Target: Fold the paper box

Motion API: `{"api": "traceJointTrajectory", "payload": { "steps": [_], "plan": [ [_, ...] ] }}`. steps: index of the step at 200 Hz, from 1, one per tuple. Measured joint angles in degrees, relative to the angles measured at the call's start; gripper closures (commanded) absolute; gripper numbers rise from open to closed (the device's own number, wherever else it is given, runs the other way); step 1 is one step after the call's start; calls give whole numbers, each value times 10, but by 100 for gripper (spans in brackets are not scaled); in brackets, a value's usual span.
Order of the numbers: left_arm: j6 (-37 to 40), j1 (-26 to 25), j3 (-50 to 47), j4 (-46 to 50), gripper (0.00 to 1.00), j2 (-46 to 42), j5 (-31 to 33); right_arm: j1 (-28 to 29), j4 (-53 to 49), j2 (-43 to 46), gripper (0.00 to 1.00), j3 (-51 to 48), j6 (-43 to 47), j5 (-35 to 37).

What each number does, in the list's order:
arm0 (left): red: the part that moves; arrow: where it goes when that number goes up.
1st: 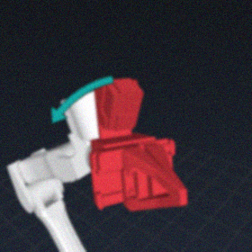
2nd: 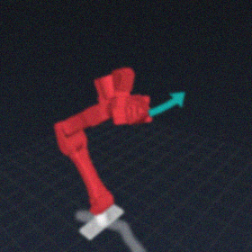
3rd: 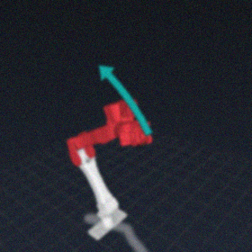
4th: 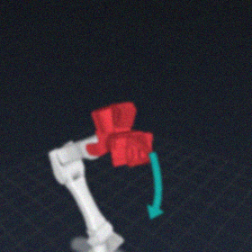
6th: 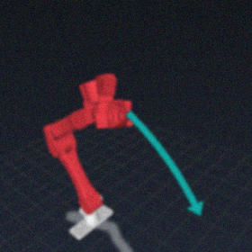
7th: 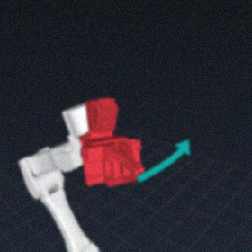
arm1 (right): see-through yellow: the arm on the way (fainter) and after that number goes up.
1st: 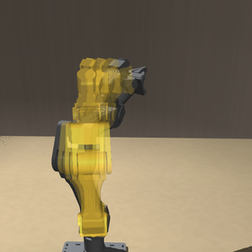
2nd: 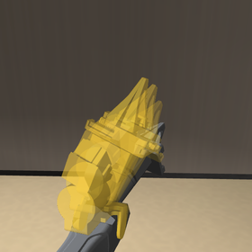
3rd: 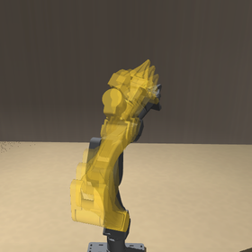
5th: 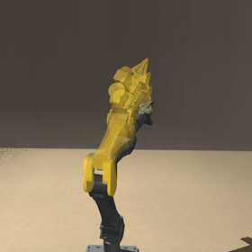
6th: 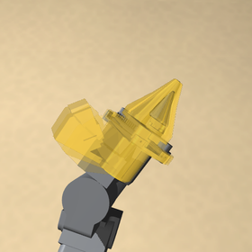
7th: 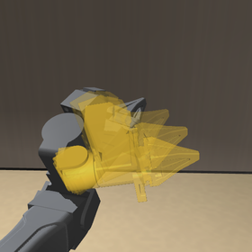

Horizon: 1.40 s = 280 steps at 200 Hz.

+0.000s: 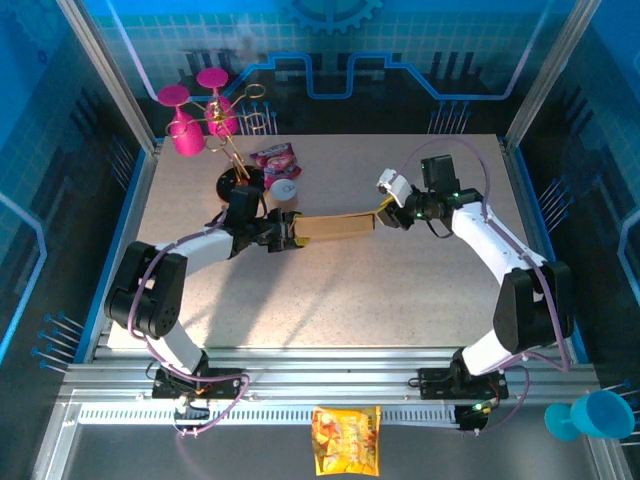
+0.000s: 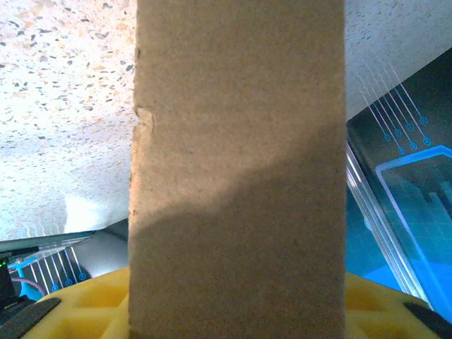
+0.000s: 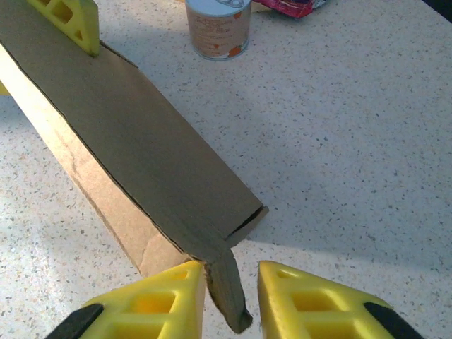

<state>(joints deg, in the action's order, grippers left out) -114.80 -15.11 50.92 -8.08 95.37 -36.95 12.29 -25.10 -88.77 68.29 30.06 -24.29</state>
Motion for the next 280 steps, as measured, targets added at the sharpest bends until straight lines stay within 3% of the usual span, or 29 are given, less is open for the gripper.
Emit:
{"api": "traceJointTrajectory", "payload": {
  "steps": [35,89,166,220,280],
  "plan": [
    [0,1,3,2,78,3,0,9,-10,-8,81,12,-2,3],
    [0,1,4,3,77,3,0,9,-23,-8,100,16,-19,15],
    [0,5,7,-7,67,14,-3,36,-32,-7,100,26,-77,69],
    [0,7,7,-34,63,24,-4,62,-19,6,100,21,-200,136],
    [0,7,7,-57,63,33,0,64,82,34,100,-50,-343,143]
  ]
}}
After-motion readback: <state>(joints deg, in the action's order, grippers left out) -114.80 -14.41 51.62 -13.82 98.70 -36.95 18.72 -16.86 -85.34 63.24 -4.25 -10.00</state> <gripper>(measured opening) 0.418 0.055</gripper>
